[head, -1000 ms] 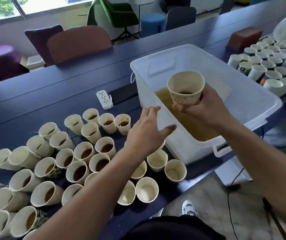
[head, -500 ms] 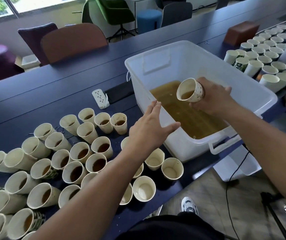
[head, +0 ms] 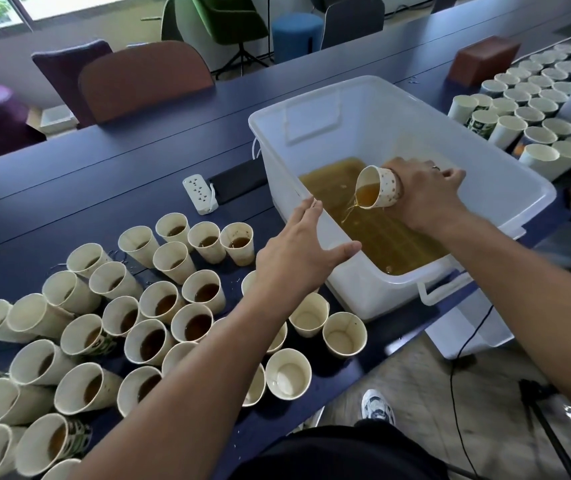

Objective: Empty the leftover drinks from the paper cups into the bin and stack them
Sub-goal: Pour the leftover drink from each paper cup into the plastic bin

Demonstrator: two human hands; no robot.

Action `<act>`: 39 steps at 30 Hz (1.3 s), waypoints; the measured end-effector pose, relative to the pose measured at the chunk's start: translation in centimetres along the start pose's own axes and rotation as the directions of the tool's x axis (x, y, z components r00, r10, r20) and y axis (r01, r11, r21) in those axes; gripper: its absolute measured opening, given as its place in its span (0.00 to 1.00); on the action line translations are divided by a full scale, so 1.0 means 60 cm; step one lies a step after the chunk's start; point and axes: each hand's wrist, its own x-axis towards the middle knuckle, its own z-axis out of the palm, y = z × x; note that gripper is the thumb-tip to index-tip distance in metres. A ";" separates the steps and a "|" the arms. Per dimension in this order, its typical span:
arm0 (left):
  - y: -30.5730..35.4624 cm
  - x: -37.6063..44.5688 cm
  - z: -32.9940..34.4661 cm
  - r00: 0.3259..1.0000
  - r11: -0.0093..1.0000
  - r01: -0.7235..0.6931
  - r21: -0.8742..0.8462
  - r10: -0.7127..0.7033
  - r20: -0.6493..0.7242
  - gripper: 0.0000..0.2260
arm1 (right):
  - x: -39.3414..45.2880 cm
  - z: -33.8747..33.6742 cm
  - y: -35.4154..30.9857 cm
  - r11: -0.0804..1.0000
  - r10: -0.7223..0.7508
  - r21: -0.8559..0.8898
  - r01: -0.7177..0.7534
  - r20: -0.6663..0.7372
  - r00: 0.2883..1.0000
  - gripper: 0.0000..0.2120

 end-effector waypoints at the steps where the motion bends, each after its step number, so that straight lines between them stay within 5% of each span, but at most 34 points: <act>1: 0.001 -0.001 0.000 1.000 1.000 -0.001 -0.001 0.001 0.002 0.42 | -0.001 0.002 0.000 1.000 -0.004 -0.012 0.004 0.003 1.000 0.24; 24: -0.001 -0.005 0.008 1.000 0.999 0.020 -0.027 -0.020 0.009 0.41 | -0.008 0.002 -0.018 0.959 -0.204 -0.201 0.198 -0.007 0.979 0.28; 32: 0.001 -0.007 0.005 1.000 0.999 0.018 -0.045 -0.017 0.014 0.41 | -0.009 -0.004 -0.020 0.954 -0.208 -0.225 0.196 -0.031 0.978 0.33; 39: 0.002 -0.009 0.005 1.000 0.998 -0.002 -0.059 0.002 -0.002 0.41 | -0.006 0.000 -0.023 0.954 -0.173 -0.241 0.178 0.042 0.984 0.28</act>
